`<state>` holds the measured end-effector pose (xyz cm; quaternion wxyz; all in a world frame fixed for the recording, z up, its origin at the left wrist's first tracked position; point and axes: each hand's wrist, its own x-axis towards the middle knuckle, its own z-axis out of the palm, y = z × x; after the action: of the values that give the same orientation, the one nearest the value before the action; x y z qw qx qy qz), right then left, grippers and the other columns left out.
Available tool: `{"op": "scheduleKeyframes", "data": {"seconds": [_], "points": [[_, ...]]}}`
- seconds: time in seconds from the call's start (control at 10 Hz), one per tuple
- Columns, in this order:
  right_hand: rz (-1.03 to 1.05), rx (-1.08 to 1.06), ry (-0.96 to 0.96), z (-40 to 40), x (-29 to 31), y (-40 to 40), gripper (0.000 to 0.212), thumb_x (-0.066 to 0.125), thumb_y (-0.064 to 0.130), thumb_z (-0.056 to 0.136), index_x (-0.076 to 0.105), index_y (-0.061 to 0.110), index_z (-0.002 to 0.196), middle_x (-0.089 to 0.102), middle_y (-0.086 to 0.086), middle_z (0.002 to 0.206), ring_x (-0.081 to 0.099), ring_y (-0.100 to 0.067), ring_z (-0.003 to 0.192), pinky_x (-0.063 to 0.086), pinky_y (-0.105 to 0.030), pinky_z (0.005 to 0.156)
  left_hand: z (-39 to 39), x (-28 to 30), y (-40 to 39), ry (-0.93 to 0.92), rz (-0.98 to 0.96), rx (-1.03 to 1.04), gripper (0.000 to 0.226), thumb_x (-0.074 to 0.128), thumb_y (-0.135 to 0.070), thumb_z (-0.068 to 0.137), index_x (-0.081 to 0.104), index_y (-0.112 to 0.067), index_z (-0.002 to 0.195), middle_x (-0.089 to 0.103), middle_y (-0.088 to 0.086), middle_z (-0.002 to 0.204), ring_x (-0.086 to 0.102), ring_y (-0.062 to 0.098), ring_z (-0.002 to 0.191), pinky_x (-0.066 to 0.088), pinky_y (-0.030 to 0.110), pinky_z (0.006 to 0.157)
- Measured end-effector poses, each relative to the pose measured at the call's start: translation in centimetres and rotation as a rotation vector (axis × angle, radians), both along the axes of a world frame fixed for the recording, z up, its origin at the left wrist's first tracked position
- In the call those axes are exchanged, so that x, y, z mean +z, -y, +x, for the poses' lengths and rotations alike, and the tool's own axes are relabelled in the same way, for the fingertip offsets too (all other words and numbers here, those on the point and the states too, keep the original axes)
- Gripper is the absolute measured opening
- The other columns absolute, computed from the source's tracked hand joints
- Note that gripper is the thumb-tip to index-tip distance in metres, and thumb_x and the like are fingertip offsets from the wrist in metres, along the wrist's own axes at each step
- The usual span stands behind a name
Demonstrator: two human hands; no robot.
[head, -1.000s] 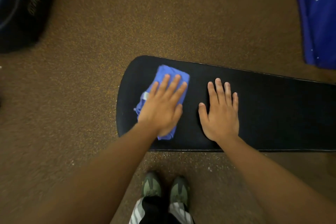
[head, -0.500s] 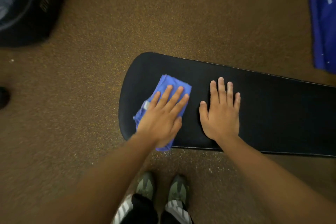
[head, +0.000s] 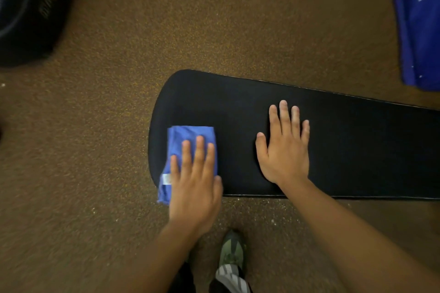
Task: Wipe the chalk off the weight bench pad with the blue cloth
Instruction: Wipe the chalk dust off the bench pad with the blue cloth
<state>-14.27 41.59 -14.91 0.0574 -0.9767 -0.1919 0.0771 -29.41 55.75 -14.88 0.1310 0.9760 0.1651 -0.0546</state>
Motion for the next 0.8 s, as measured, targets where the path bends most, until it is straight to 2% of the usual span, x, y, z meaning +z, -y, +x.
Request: {"op": "scheduleKeyframes", "data": {"seconds": [0.1,0.2,0.3,0.4,0.5,0.6,0.7,0.8], "points": [[0.015,-0.002,0.006,-0.1,0.0,-0.1,0.067,0.025,0.045,0.096,0.018,0.015,0.154,0.011,-0.009,0.163,0.004,-0.029,0.15,0.007,-0.053,0.12,3.6,-0.1,1.9,0.017,0.009,-0.095,0.06,0.024,-0.037,0.099,0.017,-0.013,0.153,0.011,0.008,0.162,0.0,0.032,0.148,0.004,0.053,0.117],[0.024,-0.003,0.005,0.0,0.1,0.0,0.066,0.024,0.044,0.095,0.019,0.016,0.154,0.012,-0.008,0.163,0.005,-0.029,0.15,0.007,-0.053,0.12,7.7,-0.1,0.3,0.023,-0.032,-0.102,0.058,0.021,-0.038,0.101,0.012,-0.018,0.154,0.006,0.003,0.163,-0.005,0.027,0.149,0.002,0.051,0.119],[0.018,0.002,0.003,0.1,0.1,0.2,0.065,0.024,0.045,0.096,0.018,0.017,0.154,0.012,-0.007,0.164,0.004,-0.028,0.15,0.007,-0.053,0.12,11.0,-0.1,-4.1,0.045,-0.023,-0.049,0.059,0.022,-0.04,0.099,0.015,-0.02,0.154,0.01,0.004,0.163,0.0,0.028,0.149,0.005,0.052,0.119],[0.024,0.006,0.002,0.1,0.1,0.2,0.065,0.025,0.045,0.096,0.018,0.017,0.155,0.012,-0.006,0.164,0.004,-0.028,0.15,0.006,-0.052,0.12,10.3,-0.3,-8.0,0.056,-0.026,0.036,0.06,0.023,-0.042,0.097,0.017,-0.022,0.154,0.008,0.005,0.163,0.0,0.027,0.149,0.006,0.05,0.119],[0.011,0.001,-0.005,0.0,0.1,0.1,0.066,0.023,0.045,0.096,0.016,0.017,0.155,0.01,-0.007,0.164,0.003,-0.028,0.15,0.005,-0.053,0.12,5.7,0.1,-7.2,0.023,-0.023,0.151,0.062,0.024,-0.042,0.096,0.016,-0.02,0.154,0.008,0.007,0.162,0.001,0.029,0.149,0.008,0.05,0.119],[0.007,-0.003,0.004,0.0,0.2,0.0,0.066,0.023,0.044,0.096,0.016,0.016,0.155,0.011,-0.008,0.164,0.004,-0.029,0.15,0.006,-0.053,0.12,1.4,0.2,-1.9,-0.021,0.021,0.026,0.063,0.023,-0.04,0.096,0.015,-0.016,0.154,0.008,0.006,0.162,-0.001,0.028,0.149,0.007,0.051,0.118],[-0.001,-0.005,0.009,-0.1,0.1,-0.1,0.066,0.023,0.044,0.096,0.016,0.016,0.155,0.011,-0.008,0.164,0.004,-0.029,0.15,0.006,-0.053,0.12,3.5,0.1,-0.8,-0.012,-0.007,-0.122,0.06,0.022,-0.04,0.099,0.012,-0.018,0.154,0.006,0.003,0.162,-0.001,0.028,0.149,0.005,0.051,0.118],[-0.003,-0.003,-0.001,0.1,0.0,0.0,0.066,0.023,0.045,0.095,0.016,0.016,0.155,0.011,-0.007,0.164,0.004,-0.028,0.15,0.007,-0.053,0.12,9.8,-0.2,-4.5,-0.002,0.029,-0.286,0.061,0.02,-0.042,0.096,0.016,-0.021,0.153,0.012,0.002,0.162,0.006,0.029,0.149,0.011,0.053,0.117]]}}
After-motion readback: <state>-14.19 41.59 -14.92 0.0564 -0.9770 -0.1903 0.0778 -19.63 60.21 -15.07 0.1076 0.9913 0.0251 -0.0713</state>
